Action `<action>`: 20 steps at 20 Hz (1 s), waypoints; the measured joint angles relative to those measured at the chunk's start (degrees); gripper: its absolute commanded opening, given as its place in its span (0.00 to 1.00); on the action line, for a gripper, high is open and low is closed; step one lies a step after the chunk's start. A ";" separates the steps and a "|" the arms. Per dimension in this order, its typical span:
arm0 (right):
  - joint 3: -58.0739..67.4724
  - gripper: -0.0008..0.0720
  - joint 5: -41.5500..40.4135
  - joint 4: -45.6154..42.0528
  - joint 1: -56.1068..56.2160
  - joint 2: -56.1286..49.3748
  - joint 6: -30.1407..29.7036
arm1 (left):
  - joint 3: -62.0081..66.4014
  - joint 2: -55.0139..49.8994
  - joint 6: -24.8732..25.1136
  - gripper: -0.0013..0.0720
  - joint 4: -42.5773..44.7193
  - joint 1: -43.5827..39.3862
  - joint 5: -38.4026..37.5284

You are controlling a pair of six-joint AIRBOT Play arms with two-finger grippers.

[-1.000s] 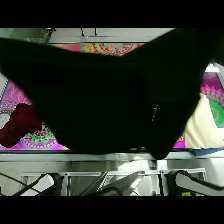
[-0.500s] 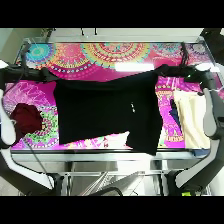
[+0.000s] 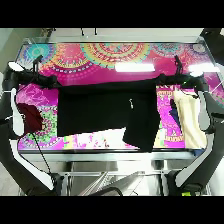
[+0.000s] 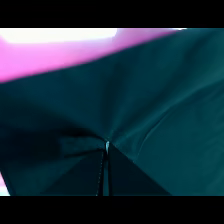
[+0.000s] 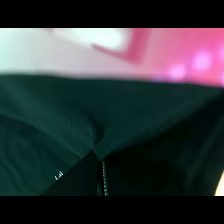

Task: Fold the shirts.

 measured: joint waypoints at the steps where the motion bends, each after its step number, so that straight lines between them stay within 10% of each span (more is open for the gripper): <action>1: -0.46 0.04 0.46 -1.97 0.02 -0.04 0.66 | -1.07 -0.02 0.20 0.03 0.98 -0.20 0.00; 5: -2.56 0.04 1.16 -7.48 0.31 -0.22 2.25 | -4.04 -0.04 0.57 0.03 5.01 -1.03 -0.22; 6: -2.93 0.20 1.14 -8.13 0.44 -0.24 2.45 | -4.35 -0.04 0.59 0.04 5.51 -1.29 -0.20; 7: -3.21 0.59 0.98 -8.57 0.57 -0.24 2.62 | -4.44 -0.07 0.61 0.04 5.99 -1.62 -0.44; 9: -3.52 0.65 1.09 -9.11 0.72 0.33 3.28 | -3.65 -0.11 0.59 0.85 6.38 -2.05 -2.08; 10: -3.61 0.65 1.49 -9.27 0.70 1.01 3.89 | -2.60 -0.11 0.28 0.92 6.71 -2.12 -3.56; 20: -11.17 0.52 15.65 -9.86 -9.16 15.63 8.17 | -13.03 8.96 -10.58 0.90 11.45 3.41 -16.57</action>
